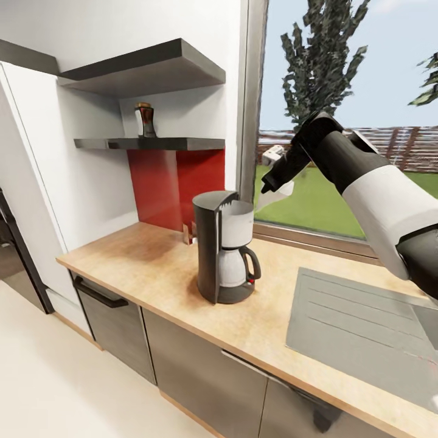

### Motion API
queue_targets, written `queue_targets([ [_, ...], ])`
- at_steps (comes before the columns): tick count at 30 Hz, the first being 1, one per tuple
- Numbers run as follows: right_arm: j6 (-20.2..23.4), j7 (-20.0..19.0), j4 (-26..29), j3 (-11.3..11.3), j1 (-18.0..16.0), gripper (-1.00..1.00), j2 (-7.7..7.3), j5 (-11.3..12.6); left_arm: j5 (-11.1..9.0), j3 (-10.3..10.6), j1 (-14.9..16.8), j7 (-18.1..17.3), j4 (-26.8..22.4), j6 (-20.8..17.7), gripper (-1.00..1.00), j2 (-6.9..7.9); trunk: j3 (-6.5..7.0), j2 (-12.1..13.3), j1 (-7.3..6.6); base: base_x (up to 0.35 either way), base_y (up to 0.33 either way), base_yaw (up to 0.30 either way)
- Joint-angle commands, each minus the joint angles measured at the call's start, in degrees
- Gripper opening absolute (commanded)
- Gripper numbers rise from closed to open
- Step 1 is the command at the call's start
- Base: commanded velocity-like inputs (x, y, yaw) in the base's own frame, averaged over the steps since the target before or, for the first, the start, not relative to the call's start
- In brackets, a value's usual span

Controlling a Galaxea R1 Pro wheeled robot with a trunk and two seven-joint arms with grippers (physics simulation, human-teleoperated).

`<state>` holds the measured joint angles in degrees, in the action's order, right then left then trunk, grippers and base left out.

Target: Set up a coffee station on the kitchen countertop: keep the coffee maker on the countertop, move the bottle of coffee from the kitchen shelf to the counter next to the coffee maker, place a paper coffee filter on top of the coffee maker, put the saucer next to the coffee maker with the coffee cup on the saucer, and place the electric kettle next to the coffee maker.

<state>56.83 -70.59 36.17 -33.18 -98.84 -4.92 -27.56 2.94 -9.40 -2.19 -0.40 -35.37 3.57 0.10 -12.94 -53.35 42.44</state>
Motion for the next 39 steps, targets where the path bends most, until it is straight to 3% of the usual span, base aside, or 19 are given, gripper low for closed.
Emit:
queue_targets([
  [1,0.5,-0.5,0.3,-0.1,-0.1,-1.00,-0.01,-0.5,0.3,-0.1,0.0,0.0,0.0,0.1,1.00,-0.02,-0.07,0.0,0.04,0.249,0.239,0.000],
  [7,0.6,0.5,-0.2,0.2,-0.4,-1.00,1.29,-2.2,0.0,-0.4,-0.3,-0.1,0.4,1.4,1.00,0.09,-0.07,0.0,0.04,0.075,0.073,0.000],
  [16,0.6,0.9,-1.2,0.2,-0.4,-1.00,4.21,-2.3,0.0,-0.4,-0.3,-0.1,0.4,1.5,1.00,0.09,-0.07,0.0,0.04,0.000,0.000,0.000],
  [26,0.6,0.6,-0.6,0.0,-0.6,-1.00,3.79,-1.9,0.1,-0.4,-0.3,0.0,0.4,1.6,1.00,0.08,-0.07,0.0,0.04,0.000,0.000,0.000],
  [31,0.6,1.9,1.0,-0.5,-1.0,-1.00,5.43,-3.7,0.1,-0.4,-0.3,0.0,0.5,2.5,1.00,0.30,-0.07,0.0,0.04,0.000,0.000,0.000],
  [35,0.6,2.4,1.3,-0.6,-1.0,-1.00,7.07,-3.9,0.1,-0.4,-0.3,0.0,0.5,2.5,1.00,0.32,-0.07,0.0,0.04,0.000,0.000,0.000],
  [39,0.6,2.4,1.3,-0.6,-1.1,-1.00,7.17,-4.0,0.1,-0.4,-0.3,0.0,0.5,2.6,1.00,0.33,-0.07,0.0,0.04,0.000,0.000,0.000],
])
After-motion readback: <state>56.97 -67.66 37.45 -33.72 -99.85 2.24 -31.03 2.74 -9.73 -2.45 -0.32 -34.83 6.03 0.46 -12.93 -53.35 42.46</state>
